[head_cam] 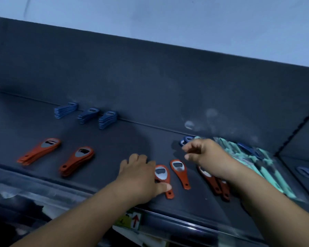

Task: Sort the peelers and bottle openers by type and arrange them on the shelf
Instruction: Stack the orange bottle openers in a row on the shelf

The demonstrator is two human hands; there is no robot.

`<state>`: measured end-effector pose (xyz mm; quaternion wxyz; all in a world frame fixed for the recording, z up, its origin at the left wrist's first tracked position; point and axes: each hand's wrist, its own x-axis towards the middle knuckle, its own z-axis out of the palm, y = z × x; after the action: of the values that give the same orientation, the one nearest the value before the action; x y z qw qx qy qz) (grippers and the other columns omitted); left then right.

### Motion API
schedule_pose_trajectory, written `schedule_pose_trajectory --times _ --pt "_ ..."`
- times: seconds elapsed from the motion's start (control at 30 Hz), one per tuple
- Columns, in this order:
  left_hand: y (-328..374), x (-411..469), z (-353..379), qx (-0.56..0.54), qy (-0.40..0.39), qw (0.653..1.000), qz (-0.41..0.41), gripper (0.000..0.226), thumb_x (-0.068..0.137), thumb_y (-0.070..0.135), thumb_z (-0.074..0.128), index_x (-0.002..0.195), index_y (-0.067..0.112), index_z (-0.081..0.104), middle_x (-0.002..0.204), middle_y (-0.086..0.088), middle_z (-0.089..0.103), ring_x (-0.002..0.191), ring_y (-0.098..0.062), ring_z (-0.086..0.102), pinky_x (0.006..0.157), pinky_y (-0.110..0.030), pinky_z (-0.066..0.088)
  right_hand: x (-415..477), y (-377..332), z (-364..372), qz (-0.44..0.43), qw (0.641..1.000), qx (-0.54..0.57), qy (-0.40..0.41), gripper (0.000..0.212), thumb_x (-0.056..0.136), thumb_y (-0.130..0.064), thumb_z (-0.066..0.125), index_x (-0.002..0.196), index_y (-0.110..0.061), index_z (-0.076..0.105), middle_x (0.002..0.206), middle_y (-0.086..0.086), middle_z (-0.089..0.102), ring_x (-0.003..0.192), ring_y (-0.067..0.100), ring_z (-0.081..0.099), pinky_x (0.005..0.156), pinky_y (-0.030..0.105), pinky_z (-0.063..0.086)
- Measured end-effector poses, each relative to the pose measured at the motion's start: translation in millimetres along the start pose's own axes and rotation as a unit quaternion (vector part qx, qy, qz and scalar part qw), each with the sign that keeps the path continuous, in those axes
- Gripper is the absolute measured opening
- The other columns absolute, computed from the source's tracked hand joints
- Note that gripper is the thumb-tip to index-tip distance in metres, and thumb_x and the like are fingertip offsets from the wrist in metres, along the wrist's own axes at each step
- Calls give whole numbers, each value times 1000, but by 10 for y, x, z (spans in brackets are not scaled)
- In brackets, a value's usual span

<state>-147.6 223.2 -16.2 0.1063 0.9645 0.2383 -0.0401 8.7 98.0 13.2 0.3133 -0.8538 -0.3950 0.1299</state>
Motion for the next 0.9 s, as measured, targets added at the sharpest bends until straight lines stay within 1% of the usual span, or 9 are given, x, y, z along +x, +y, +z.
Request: schedule_pose_trajectory --times 0.1,0.17,0.33,0.47,0.53,0.6,0.7,0.8,0.9 --pt "139 96 40 4 -17 1000 -8 80 80 74 42 145 28 30 152 -3 23 141 -25 13 110 -41 17 -143 134 -36 15 996 -87 -5 30 82 -24 72 112 -24 66 114 -4 66 109 12 60 97 25 45" --pt "204 151 37 0 -21 1000 -12 80 80 73 43 146 30 29 154 -3 21 142 -25 11 111 -42 16 -238 175 -78 24 989 -146 16 40 82 -31 70 122 -26 62 124 -3 62 118 15 54 99 24 41" --pt "364 266 30 -23 -47 998 -19 83 81 71 46 150 33 20 158 -4 13 145 -26 6 114 -44 13 -438 370 -73 60 961 -269 12 47 79 -41 67 123 -28 56 128 2 55 118 26 47 99 28 40" --pt "472 323 22 -38 -54 998 -24 86 80 68 51 150 27 21 158 -2 12 145 -25 6 114 -43 13 -501 443 -89 15 990 -139 7 57 77 -21 74 129 -31 52 128 -7 53 116 12 50 90 15 34" --pt "501 337 12 -47 -49 997 -31 88 77 68 56 148 24 26 156 -2 18 143 -24 11 111 -40 19 -547 456 -114 19 996 -89 16 61 75 -21 78 129 -29 50 125 -8 51 114 10 51 93 17 38" --pt "508 351 3 -63 -39 997 -37 84 73 67 62 141 26 35 148 0 29 138 -23 21 106 -38 26 -597 478 -138 46 991 -119 38 58 70 -32 81 119 -26 50 116 -6 49 110 15 51 90 24 42" --pt "523 343 -17 -91 -33 994 -48 75 62 66 72 123 29 46 129 2 40 125 -21 33 95 -34 35 -666 489 -175 81 981 -175 37 50 71 -42 78 105 -22 48 108 -2 51 101 18 52 78 27 41" --pt "526 318 -13 -122 -15 990 -62 64 56 61 80 101 30 48 110 6 43 109 -17 39 85 -31 38 -705 480 -194 70 977 -200 30 30 78 -35 69 96 -20 50 99 0 59 95 21 57 72 27 42" --pt "491 329 16 -242 15 968 -62 41 66 37 82 90 25 51 96 5 55 90 -15 53 75 -30 45 -733 455 -204 54 974 -216 42 18 80 -26 61 95 -18 54 94 2 63 92 26 58 72 28 45"
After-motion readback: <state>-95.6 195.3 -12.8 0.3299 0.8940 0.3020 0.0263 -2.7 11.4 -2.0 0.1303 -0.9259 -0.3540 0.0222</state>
